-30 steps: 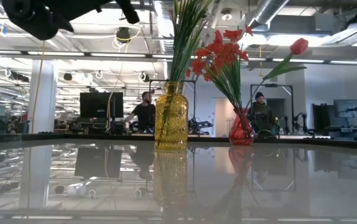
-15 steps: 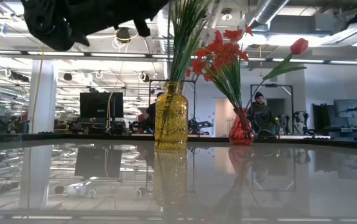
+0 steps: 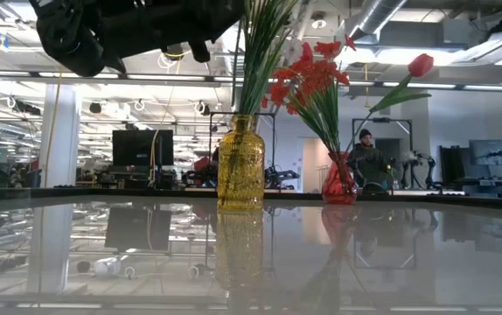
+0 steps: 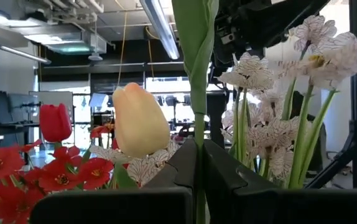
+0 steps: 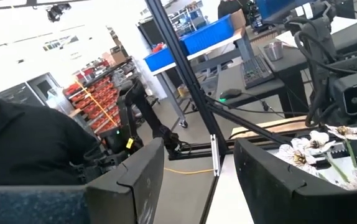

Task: Sort flowers into vase by color
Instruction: Put the light white flower into the yellow vase

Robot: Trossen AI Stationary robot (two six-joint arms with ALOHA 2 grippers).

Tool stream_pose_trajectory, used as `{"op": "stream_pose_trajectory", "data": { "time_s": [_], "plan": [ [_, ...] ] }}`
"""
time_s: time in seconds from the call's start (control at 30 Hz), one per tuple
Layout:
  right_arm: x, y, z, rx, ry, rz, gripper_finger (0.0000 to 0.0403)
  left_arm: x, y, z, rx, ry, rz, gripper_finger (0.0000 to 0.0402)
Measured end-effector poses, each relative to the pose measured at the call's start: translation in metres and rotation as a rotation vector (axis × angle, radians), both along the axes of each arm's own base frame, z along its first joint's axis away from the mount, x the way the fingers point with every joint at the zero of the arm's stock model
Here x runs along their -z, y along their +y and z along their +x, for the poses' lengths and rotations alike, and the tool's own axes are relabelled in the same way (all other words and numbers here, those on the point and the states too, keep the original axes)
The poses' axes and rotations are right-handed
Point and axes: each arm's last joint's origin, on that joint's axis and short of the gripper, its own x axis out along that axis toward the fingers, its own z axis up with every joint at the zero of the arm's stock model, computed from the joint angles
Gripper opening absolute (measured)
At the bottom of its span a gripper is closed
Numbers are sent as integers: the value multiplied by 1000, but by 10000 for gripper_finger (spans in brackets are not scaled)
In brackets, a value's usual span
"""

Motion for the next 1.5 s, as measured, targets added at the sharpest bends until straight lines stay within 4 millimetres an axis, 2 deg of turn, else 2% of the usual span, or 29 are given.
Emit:
{"op": "stream_pose_trajectory", "data": {
  "time_s": [0.3,0.87,1.03,1.13,1.33,1.5],
  "plan": [
    [0,-1,0,6,0,6,221,22,0,11,35,-36,-41,0],
    [0,-1,0,6,4,14,221,44,1,19,29,197,-50,0],
    [0,-1,0,5,4,14,221,45,0,20,55,214,-44,0],
    [0,-1,0,5,4,14,221,49,-1,16,61,224,-44,0],
    [0,-1,0,5,4,14,221,63,0,-4,44,206,-99,0],
    [0,-1,0,8,1,9,221,70,0,-4,51,260,-161,10]
  ]
}}
